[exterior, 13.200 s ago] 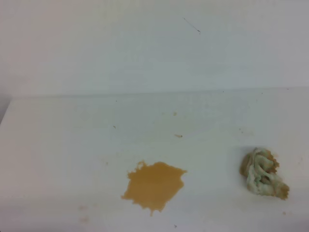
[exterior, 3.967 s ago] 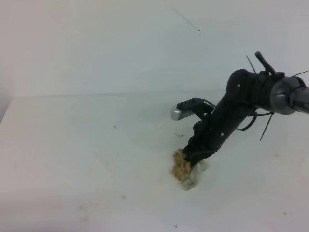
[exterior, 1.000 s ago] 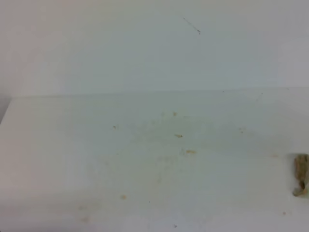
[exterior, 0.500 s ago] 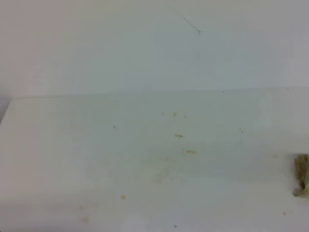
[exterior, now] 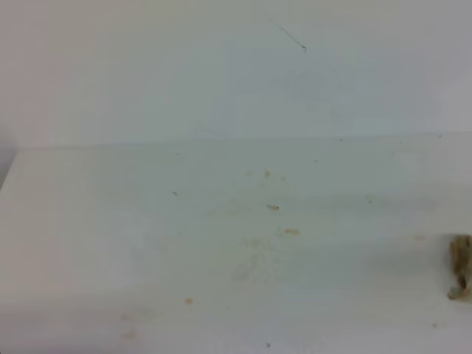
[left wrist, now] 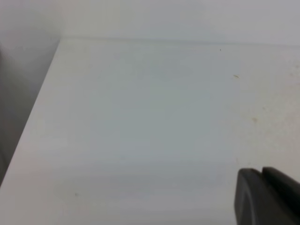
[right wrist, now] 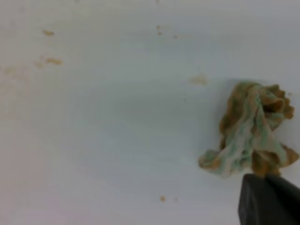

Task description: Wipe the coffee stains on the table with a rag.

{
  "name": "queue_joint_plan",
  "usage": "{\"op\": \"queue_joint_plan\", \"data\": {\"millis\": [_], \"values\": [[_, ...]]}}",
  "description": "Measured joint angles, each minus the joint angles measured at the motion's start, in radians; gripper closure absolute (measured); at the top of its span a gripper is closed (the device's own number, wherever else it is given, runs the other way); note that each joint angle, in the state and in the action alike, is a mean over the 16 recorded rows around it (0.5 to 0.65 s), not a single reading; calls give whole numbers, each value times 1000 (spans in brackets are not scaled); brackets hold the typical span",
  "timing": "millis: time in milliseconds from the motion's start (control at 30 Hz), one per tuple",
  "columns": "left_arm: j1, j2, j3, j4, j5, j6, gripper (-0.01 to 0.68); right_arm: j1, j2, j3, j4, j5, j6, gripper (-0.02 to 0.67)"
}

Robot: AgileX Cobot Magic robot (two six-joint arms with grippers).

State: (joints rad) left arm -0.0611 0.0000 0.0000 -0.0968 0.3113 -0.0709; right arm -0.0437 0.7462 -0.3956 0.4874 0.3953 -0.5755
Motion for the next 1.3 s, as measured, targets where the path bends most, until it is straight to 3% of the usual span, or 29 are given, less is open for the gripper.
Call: {"op": "queue_joint_plan", "data": {"millis": [233,400,867,1300], "values": [[0,0,0,0,0,0,675,0,226,-56,12,-44,-74,649],[0,0,0,0,0,0,675,0,248,-55,52,-71,-127,649],[0,0,0,0,0,0,675,0,-107,97,199,-91,-177,641],[0,0,0,0,0,0,675,3,-342,162,220,-90,-179,639]]}}
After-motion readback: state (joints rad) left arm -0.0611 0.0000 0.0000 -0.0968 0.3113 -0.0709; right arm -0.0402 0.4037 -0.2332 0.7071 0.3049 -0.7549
